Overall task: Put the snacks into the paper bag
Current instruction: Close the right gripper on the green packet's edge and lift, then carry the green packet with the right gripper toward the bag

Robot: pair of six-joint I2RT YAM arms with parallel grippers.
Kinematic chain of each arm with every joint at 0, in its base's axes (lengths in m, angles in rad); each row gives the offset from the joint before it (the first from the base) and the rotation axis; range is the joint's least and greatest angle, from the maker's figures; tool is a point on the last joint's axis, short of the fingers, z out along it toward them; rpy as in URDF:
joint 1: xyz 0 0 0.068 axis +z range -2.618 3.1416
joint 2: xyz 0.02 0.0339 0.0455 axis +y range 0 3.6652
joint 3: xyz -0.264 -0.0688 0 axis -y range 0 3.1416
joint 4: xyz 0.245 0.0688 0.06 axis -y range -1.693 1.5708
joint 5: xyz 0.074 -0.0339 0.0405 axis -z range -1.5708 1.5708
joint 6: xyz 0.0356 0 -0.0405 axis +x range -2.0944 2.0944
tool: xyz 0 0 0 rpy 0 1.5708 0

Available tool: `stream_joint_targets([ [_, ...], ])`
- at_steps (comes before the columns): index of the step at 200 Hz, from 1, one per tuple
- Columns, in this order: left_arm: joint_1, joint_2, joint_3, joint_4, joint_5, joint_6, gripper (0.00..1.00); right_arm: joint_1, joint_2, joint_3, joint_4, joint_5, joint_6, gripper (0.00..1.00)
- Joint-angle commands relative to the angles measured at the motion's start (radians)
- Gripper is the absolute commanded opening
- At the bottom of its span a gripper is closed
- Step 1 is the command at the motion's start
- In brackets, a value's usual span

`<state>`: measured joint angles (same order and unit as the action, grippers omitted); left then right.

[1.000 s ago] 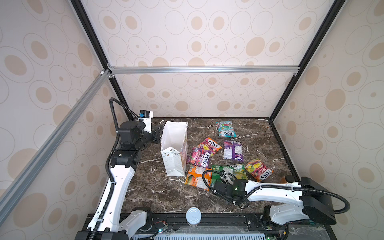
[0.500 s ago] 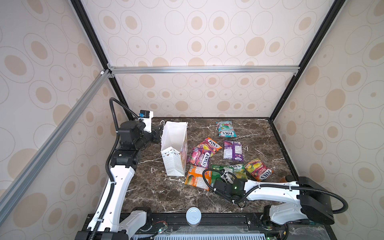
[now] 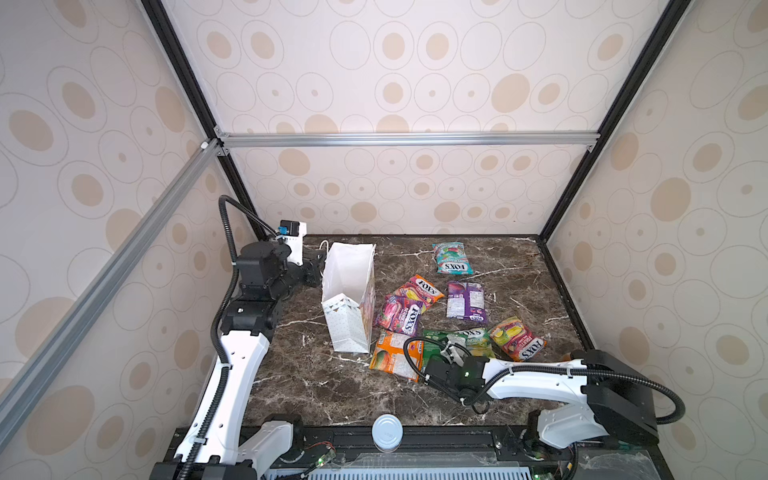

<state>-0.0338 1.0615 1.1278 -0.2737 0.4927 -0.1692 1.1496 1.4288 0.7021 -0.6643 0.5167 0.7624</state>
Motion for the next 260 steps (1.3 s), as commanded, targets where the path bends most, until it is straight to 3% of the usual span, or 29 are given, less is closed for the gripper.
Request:
stream_joint_targets([
  [1,0.006,-0.012,0.006,0.022,0.017,0.001,0.08,-0.004,0.007,-0.002,-0.014,0.026,0.015,0.1],
  [24,0.005,-0.013,0.006,0.021,0.015,0.0,0.08,-0.004,-0.011,0.001,-0.028,0.037,0.021,0.0],
  [137,0.006,-0.024,0.003,0.027,0.012,0.0,0.07,-0.004,-0.185,0.054,-0.182,0.182,0.045,0.0],
  [260,0.006,-0.024,0.001,0.029,0.016,-0.003,0.07,-0.004,-0.287,0.127,-0.189,0.307,-0.046,0.0],
])
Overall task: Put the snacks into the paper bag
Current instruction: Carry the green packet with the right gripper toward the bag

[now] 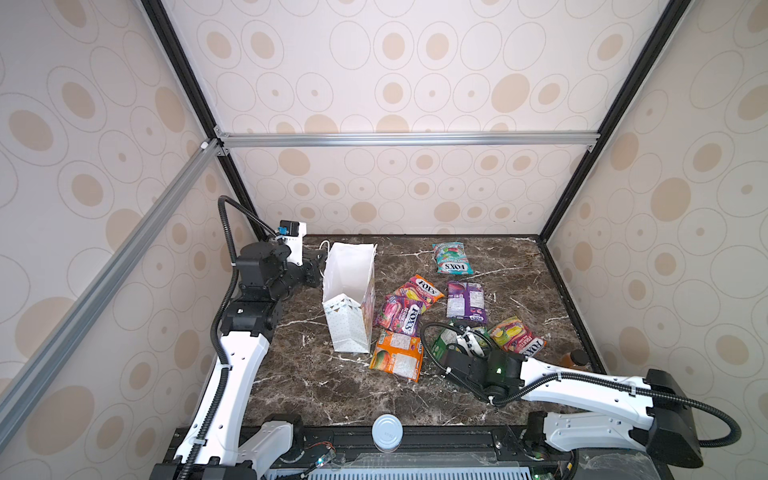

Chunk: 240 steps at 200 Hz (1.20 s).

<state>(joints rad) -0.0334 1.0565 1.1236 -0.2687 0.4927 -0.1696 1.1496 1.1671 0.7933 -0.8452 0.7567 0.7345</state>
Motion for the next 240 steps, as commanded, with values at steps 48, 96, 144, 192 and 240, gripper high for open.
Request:
stream_joint_targets([
  [48,0.005,-0.025,0.005,0.025,0.022,-0.005,0.07,-0.004,-0.05,0.051,0.009,0.074,-0.047,0.0],
  [96,0.006,-0.02,0.005,0.029,0.03,-0.007,0.07,-0.004,-0.106,0.053,-0.01,0.092,-0.045,0.0],
  [144,0.005,-0.02,0.004,0.029,0.028,-0.007,0.07,-0.005,-0.161,0.068,-0.014,0.112,-0.083,0.0],
  [192,0.006,-0.023,0.005,0.026,0.022,-0.004,0.07,-0.004,-0.181,0.09,-0.006,0.121,-0.136,0.0],
  [240,0.006,-0.023,0.005,0.026,0.025,-0.005,0.07,-0.004,-0.186,0.143,-0.002,0.14,-0.191,0.0],
])
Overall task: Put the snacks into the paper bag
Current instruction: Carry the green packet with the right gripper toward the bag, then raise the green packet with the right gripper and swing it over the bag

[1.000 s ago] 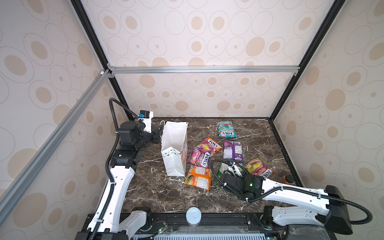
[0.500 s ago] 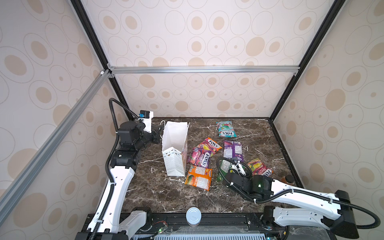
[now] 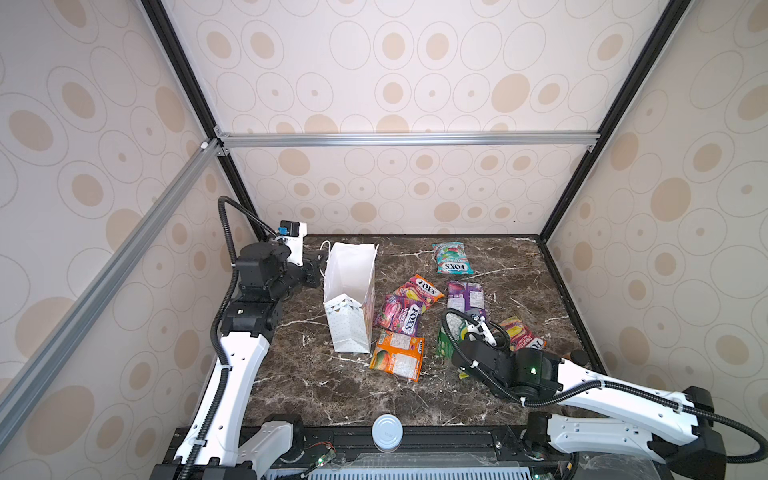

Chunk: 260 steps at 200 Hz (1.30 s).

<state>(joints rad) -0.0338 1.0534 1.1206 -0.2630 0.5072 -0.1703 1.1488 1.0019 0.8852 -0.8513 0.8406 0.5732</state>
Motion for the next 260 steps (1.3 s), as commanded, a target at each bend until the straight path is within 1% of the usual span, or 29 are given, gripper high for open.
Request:
stream_joint_targets([
  [1,0.006,-0.02,0.008,0.02,0.011,-0.004,0.07,-0.003,-0.021,0.052,0.006,0.056,-0.032,0.0],
  [59,0.006,-0.024,0.008,0.025,0.027,-0.006,0.07,-0.004,-0.058,0.13,0.042,0.068,-0.13,0.0],
  [89,0.006,-0.029,-0.003,0.028,0.008,-0.004,0.08,-0.006,-0.073,0.16,0.071,0.073,-0.184,0.0],
  [144,0.006,-0.026,0.003,0.029,0.036,-0.007,0.07,-0.007,-0.073,0.268,0.054,0.064,-0.255,0.0],
  [206,0.005,-0.053,-0.002,0.033,0.007,-0.006,0.08,-0.008,-0.022,0.398,0.098,0.072,-0.423,0.0],
  [260,0.006,-0.028,0.002,0.028,0.015,-0.006,0.08,-0.009,0.006,0.481,0.165,0.071,-0.546,0.0],
])
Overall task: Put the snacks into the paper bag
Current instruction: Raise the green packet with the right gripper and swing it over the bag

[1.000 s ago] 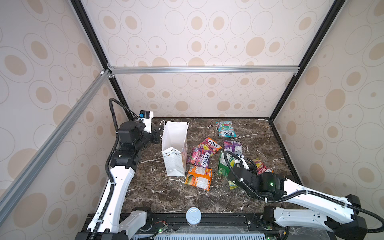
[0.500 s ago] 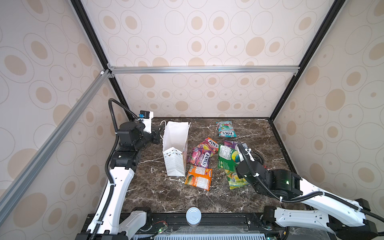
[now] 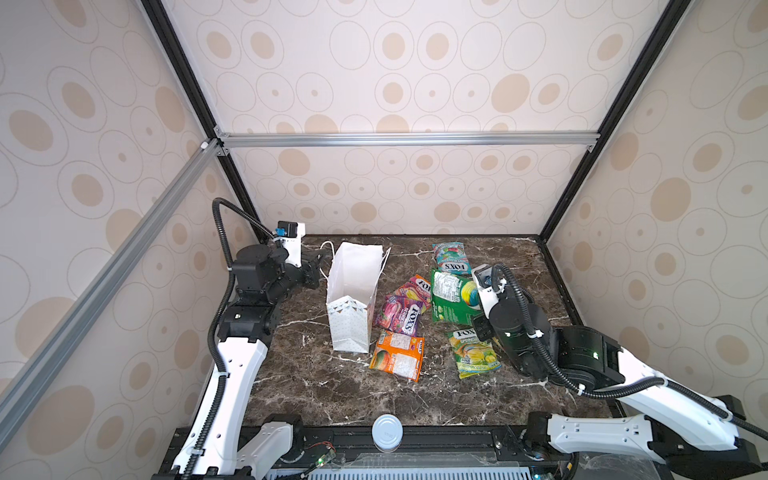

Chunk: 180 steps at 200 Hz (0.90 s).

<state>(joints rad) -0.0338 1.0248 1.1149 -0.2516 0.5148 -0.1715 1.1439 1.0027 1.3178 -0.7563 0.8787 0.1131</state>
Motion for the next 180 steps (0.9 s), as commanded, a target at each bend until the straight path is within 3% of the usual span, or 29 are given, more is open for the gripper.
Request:
stream_joint_targets([
  [1,0.005,0.0,0.007,0.016,0.007,-0.005,0.07,-0.004,0.007,0.05,0.07,0.031,-0.087,0.0],
  [97,0.005,-0.009,0.0,0.031,0.034,0.0,0.09,-0.011,0.084,0.157,0.109,-0.023,-0.154,0.0],
  [180,0.006,-0.009,0.005,0.021,0.028,0.012,0.09,-0.014,0.26,0.383,0.086,-0.099,-0.223,0.0],
])
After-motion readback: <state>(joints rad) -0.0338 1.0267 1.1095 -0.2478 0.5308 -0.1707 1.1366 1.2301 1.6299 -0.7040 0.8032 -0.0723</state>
